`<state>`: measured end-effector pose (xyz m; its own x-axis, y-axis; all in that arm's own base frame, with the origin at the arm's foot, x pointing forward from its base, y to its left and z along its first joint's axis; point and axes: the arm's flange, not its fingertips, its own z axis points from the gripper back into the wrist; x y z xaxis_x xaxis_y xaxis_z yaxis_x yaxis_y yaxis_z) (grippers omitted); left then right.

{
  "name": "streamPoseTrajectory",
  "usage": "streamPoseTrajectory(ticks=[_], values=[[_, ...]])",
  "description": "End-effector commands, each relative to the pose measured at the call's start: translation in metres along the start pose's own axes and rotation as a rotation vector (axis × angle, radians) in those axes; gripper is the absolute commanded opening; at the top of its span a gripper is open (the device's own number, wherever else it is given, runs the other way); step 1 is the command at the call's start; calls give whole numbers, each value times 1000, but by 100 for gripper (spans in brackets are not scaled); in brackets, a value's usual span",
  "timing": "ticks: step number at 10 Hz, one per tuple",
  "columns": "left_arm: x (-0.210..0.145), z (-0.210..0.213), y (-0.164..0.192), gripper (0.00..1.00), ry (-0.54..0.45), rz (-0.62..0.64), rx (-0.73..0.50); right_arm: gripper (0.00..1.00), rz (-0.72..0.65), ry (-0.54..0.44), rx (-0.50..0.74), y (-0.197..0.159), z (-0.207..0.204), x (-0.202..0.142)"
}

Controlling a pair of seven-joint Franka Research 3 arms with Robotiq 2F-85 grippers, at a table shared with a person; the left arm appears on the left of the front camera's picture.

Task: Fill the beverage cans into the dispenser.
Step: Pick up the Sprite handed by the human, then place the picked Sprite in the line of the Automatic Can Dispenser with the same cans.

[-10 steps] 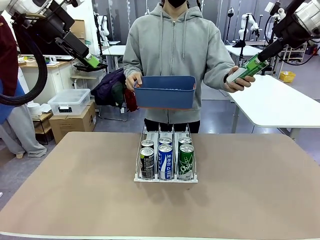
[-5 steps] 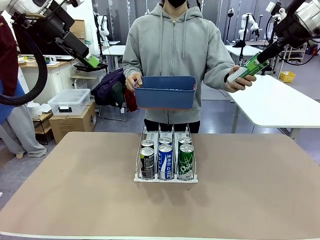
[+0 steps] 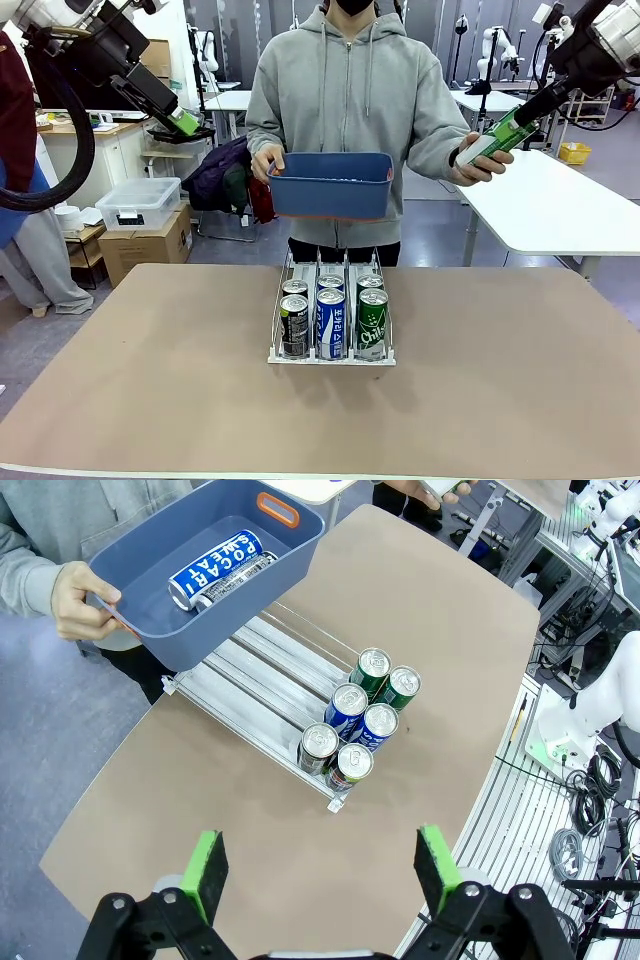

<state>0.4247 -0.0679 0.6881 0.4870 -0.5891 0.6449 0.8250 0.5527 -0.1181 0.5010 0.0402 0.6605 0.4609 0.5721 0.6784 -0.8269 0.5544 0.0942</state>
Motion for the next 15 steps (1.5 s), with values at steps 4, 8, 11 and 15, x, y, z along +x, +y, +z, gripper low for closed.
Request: streamPoseTrajectory(ticks=[4, 8, 11, 15], values=[[0, 2, 0, 100, 13, 4, -8, 0, 22, 36, 41, 5, -2, -2], [0, 2, 0, 100, 13, 4, -8, 37, 5, 17, 32, 4, -3, -1], [0, 2, 0, 100, 13, 4, -8, 37, 5, 17, 32, 4, -3, -1], [0, 2, 0, 100, 13, 4, -8, 37, 5, 17, 32, 4, -3, -1]])
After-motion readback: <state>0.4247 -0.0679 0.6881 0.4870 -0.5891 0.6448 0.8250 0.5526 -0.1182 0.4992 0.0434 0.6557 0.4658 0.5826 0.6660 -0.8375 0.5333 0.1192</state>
